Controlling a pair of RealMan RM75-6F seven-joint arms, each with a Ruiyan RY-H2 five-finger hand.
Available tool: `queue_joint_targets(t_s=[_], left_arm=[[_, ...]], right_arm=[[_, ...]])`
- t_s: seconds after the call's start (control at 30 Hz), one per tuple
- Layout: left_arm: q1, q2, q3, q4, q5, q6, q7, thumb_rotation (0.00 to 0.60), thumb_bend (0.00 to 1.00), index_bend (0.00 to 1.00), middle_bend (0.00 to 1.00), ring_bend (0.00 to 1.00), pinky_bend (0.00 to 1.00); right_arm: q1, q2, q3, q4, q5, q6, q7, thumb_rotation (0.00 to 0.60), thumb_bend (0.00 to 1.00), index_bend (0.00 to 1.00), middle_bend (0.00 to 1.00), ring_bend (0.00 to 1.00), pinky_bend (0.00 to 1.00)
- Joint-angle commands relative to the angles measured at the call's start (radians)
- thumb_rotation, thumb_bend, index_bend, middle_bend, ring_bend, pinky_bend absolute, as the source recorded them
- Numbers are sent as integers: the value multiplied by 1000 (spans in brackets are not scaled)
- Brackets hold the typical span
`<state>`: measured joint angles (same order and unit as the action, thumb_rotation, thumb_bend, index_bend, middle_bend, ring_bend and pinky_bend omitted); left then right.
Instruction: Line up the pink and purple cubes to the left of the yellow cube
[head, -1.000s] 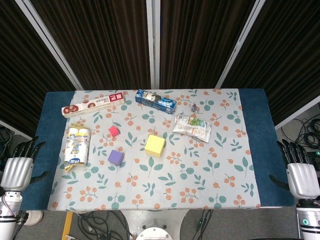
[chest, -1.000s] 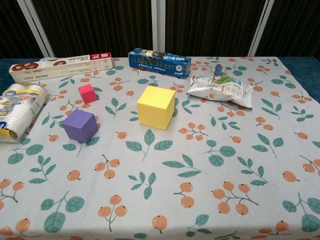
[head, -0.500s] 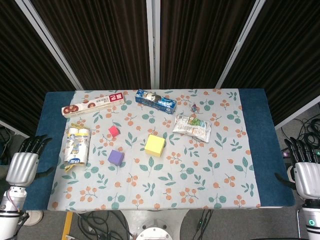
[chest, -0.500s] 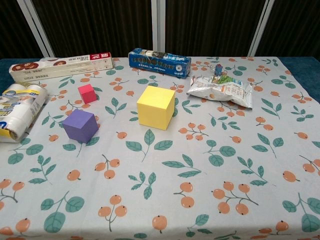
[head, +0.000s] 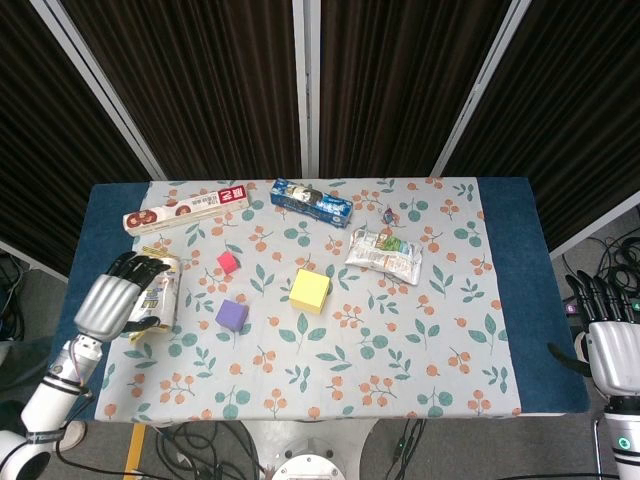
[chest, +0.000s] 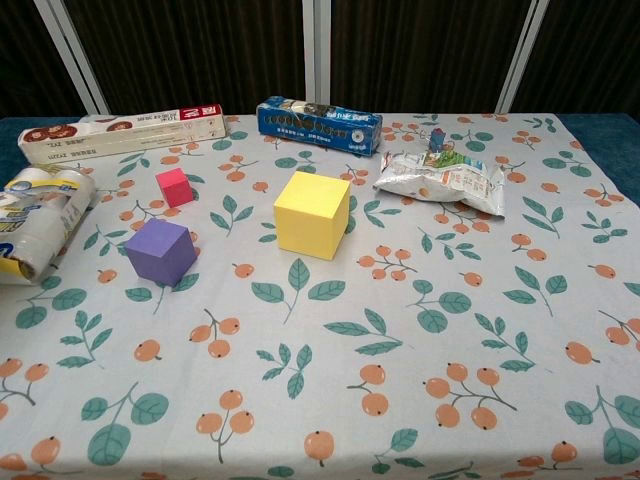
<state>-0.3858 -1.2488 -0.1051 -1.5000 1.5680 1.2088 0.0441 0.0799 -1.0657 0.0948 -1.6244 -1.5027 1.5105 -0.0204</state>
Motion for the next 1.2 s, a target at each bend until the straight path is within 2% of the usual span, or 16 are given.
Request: queue_joint_targets(t_s=[0.03, 0.3, 0.63, 0.9, 1.2], left_arm=[[-60, -41, -1, 26, -9, -77, 15, 600, 24, 266, 322, 201, 155], [-132, -111, 27, 23, -43, -203, 80, 600, 55, 266, 319, 201, 155], [-178, -228, 25, 76, -138, -280, 158, 600, 103, 275, 317, 202, 155], [-201, -284, 9, 123, -210, -302, 190, 600, 164, 362, 411, 258, 165], [-221, -333, -1, 182, -233, -297, 170, 600, 184, 478, 513, 374, 316]], right_arm=[[0, 1, 0, 0, 2, -1, 0, 600, 33, 0, 40, 0, 30], [2, 4, -3, -7, 9, -14, -7, 600, 33, 0, 40, 0, 30], [7, 5, -3, -5, 20, -29, -7, 600, 33, 0, 40, 0, 30], [9, 0, -4, 1, 26, -36, -3, 600, 33, 0, 40, 0, 30], [10, -1, -4, 4, 28, -38, -2, 600, 33, 0, 40, 0, 30]])
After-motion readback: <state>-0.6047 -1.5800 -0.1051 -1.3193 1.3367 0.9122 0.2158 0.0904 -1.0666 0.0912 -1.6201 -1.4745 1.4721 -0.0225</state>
